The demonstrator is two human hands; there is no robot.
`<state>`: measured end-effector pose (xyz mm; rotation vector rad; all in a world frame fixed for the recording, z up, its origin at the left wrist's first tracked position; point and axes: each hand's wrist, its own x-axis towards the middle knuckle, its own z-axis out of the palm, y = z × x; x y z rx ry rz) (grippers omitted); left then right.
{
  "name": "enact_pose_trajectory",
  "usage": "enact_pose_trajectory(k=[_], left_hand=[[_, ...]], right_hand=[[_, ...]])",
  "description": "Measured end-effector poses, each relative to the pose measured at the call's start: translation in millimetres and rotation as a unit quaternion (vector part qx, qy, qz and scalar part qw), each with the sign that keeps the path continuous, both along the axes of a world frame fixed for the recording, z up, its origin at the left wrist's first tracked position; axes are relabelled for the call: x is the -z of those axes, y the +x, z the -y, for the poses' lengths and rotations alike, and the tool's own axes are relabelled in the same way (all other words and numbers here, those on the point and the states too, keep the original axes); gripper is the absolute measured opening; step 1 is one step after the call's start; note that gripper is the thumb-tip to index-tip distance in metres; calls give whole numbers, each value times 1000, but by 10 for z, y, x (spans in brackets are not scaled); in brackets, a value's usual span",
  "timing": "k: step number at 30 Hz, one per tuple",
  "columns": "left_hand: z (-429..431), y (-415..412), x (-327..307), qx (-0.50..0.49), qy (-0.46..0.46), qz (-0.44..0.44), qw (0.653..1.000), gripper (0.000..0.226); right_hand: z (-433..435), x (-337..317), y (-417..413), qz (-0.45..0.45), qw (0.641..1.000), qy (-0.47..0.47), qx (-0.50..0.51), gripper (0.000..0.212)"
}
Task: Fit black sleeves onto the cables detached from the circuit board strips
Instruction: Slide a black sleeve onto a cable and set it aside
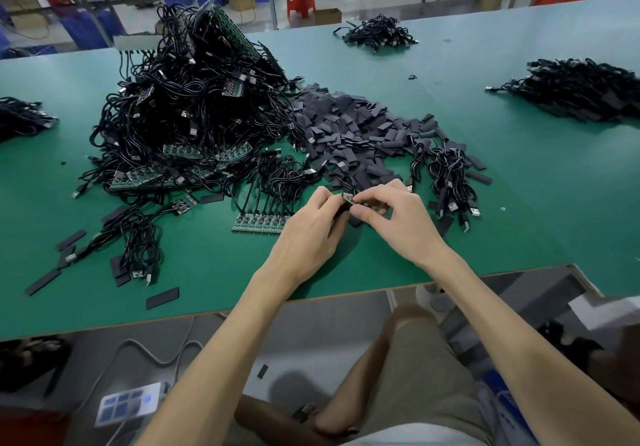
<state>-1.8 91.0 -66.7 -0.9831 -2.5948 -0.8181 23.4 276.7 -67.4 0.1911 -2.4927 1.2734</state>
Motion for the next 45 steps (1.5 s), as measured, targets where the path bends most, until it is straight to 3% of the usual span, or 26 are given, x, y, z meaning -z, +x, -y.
enact_pose_trajectory(k=[7, 10, 16, 20, 27, 45], left_hand=[[-8, -23, 31, 6, -3, -24, 1000, 22], [-8, -33, 47, 4, -1, -40, 999, 25], [-1, -21, 33, -33, 2, -115, 993, 29], [9, -40, 24, -70, 10, -98, 993, 31], [5, -47, 33, -83, 5, -82, 993, 24], [-6, -50, 40, -86, 31, -39, 995, 29]], right_hand=[[-16, -30, 8, 46, 999, -19, -14, 12], [-8, -32, 8, 63, 998, -15, -11, 2], [-18, -31, 1, 56, 998, -25, -7, 13], [-24, -24, -7, 19, 1000, -16, 13, 15], [-30, 24, -33, -63, 992, 103, 44, 24], [17, 25, 25, -106, 977, 178, 45, 23]])
